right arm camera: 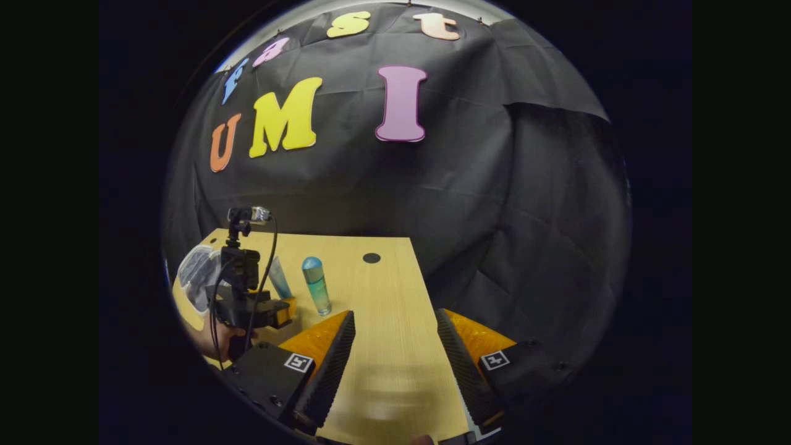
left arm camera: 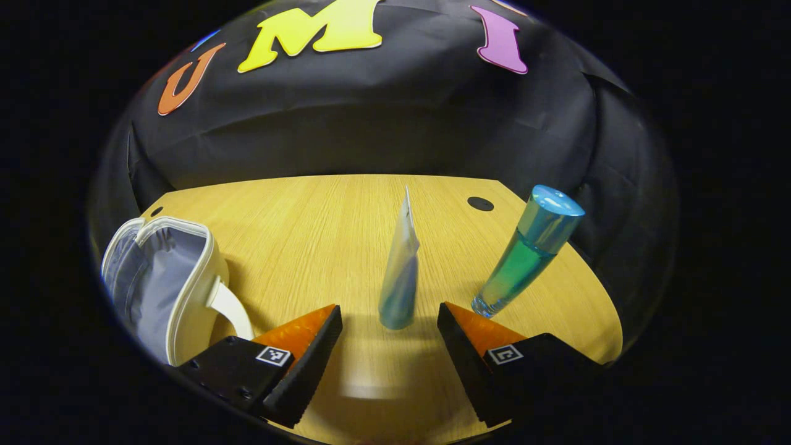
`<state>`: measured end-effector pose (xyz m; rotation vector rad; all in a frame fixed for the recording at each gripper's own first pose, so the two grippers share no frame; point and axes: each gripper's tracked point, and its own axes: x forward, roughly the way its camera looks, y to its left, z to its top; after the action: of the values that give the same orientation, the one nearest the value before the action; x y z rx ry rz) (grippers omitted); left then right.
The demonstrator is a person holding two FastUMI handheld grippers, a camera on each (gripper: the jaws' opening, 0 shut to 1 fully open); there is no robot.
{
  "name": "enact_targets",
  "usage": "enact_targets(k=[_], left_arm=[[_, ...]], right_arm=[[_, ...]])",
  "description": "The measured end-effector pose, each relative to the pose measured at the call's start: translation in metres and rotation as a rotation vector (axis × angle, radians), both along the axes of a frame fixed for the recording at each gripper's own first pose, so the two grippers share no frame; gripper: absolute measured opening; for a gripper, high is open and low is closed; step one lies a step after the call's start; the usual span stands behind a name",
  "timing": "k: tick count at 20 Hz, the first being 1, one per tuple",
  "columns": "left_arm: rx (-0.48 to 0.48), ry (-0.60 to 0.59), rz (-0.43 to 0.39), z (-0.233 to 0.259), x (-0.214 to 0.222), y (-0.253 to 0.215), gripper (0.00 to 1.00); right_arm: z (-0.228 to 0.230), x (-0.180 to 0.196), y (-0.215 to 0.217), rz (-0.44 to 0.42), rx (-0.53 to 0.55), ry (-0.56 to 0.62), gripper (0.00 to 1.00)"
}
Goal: First open the suitcase, pack the skin care products into it, and then close the suitcase.
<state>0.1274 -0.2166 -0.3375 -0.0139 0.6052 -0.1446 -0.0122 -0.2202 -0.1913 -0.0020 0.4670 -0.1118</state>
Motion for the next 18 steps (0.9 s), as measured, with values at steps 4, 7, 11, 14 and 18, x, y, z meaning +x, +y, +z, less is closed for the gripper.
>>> enact_targets(k=[4,7,11,14,18], left_arm=[[0.017,0.031,-0.002,-0.011,0.008,-0.001,0.84],[0.008,0.044,0.013,-0.014,0.012,0.0,0.69],[0.036,0.053,0.0,-0.015,0.016,0.003,0.43],[0.016,0.055,-0.007,-0.009,0.012,0.002,0.48],[0.013,0.042,-0.021,0.021,-0.003,0.005,0.4]], right_arm=[[-0.009,0.004,-0.003,-0.002,0.01,0.021,0.8],[-0.009,0.004,-0.006,0.003,0.011,0.025,0.8],[-0.01,0.011,-0.003,0.025,0.013,0.02,0.78],[-0.011,0.021,0.005,0.052,0.033,0.01,0.78],[-0.023,0.046,0.033,0.129,0.078,-0.006,0.8]])
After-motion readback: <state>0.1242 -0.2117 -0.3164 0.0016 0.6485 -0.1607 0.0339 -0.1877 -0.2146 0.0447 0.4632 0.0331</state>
